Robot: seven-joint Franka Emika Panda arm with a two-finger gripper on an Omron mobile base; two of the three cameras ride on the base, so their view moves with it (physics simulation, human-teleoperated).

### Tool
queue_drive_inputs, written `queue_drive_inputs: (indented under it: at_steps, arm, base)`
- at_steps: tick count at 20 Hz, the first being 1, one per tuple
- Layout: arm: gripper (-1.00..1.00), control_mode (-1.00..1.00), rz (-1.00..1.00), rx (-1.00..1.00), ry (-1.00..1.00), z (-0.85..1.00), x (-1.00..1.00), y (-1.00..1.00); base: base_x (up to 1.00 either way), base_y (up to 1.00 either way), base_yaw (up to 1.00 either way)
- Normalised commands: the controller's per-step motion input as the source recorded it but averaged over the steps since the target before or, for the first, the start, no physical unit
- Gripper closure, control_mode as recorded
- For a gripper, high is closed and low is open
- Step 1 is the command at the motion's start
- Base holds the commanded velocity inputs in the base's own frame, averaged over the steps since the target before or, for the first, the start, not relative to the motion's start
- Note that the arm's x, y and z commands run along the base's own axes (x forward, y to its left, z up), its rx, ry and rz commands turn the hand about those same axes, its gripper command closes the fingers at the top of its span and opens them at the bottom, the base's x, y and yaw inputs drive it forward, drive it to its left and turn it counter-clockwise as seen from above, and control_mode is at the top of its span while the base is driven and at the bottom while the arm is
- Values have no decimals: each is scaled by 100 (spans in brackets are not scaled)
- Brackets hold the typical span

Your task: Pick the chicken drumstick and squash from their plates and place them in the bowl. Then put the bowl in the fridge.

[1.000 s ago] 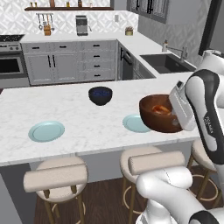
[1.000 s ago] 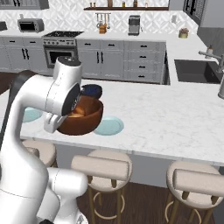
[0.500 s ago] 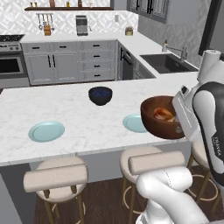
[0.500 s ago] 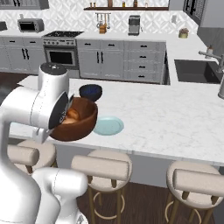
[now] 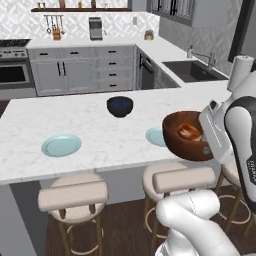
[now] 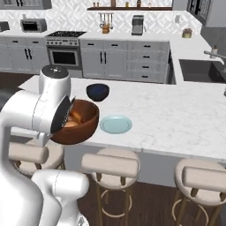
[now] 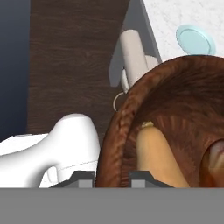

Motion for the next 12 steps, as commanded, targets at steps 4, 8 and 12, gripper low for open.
queue_drive_inputs:
  at_steps: [4, 8, 12]
  arm:
    - [100, 100, 0, 0, 0, 0, 0, 0]
    - [100, 100, 0, 0, 0, 0, 0, 0]
    - [100, 100, 0, 0, 0, 0, 0, 0]
  base:
    - [-54, 100, 8]
    - [-29, 100, 9]
    - [-3, 100, 4]
